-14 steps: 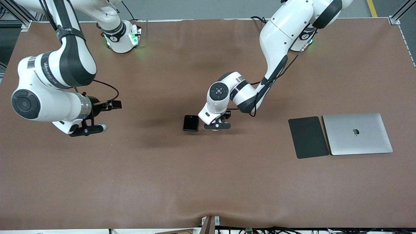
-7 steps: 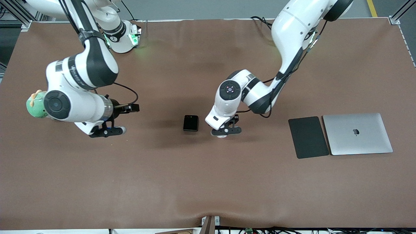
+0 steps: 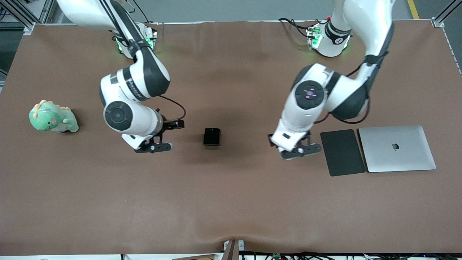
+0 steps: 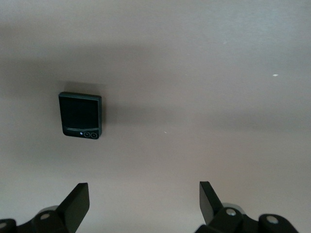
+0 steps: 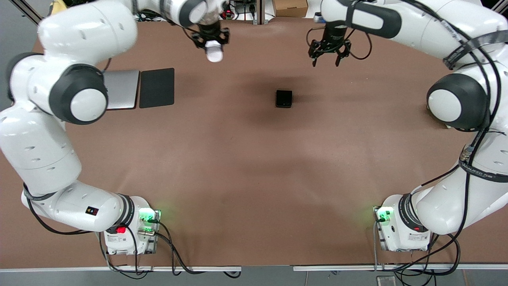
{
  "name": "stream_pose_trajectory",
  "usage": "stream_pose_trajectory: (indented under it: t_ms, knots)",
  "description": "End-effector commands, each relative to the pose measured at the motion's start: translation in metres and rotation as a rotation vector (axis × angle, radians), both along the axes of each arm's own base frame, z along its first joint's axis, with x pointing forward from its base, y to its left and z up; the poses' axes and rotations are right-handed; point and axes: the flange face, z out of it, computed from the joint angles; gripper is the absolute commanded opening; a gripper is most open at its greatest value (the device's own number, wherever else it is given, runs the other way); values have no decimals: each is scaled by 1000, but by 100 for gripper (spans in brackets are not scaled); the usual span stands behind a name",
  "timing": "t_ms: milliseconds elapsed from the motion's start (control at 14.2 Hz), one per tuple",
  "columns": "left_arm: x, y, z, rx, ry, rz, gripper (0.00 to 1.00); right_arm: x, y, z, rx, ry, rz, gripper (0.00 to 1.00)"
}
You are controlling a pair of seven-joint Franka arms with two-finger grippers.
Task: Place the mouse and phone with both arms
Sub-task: 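Carry the mouse onto the dark pad while the right gripper nears the phone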
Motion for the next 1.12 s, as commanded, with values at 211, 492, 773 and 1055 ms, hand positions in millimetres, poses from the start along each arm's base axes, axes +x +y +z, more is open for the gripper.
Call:
stream_pose_trajectory:
  t_ms: [211, 492, 773, 1055]
  knots:
    - [10, 122, -7, 64, 65, -23, 24, -2, 40, -43, 33, -4, -27, 100]
    - [20, 195, -40, 54, 93, -52, 25, -3, 64, -86, 24, -32, -51, 100]
    - [14, 260, -96, 20, 51, -65, 25, -9, 87, -113, 19, -64, -92, 100]
    - [3, 285, -149, -12, 23, -55, 25, -13, 97, -139, 8, -71, -124, 100]
